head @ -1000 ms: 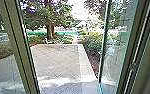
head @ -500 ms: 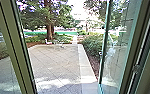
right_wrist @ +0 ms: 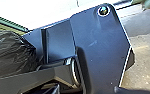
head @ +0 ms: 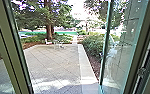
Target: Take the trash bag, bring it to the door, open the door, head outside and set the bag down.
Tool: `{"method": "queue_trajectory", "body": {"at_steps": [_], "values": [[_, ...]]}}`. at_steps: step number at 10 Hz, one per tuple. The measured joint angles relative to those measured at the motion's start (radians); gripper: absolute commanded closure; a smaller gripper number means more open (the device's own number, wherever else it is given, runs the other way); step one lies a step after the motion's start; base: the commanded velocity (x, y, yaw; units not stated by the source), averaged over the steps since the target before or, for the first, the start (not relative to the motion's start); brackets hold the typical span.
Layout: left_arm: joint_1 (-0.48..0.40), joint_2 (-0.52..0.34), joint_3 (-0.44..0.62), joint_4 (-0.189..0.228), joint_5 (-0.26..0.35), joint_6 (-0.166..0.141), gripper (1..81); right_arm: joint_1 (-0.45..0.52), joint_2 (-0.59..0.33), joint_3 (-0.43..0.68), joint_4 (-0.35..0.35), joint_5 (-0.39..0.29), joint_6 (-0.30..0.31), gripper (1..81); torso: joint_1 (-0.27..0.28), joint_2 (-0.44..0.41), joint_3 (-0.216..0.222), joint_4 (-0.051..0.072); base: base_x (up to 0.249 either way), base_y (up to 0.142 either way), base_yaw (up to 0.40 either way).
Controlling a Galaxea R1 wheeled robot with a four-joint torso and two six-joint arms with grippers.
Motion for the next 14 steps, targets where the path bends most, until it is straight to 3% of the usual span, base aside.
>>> {"method": "queue_trajectory", "body": {"at_steps": [14], "values": [[0.006,0.002,0.004,0.001,0.000,0.000,81.1,-0.006,-0.004,-0.004,-0.001,-0.001,0.000,1.0,-0.003,-0.001,0.000,0.000,0.096,0.000,0.000]]}}
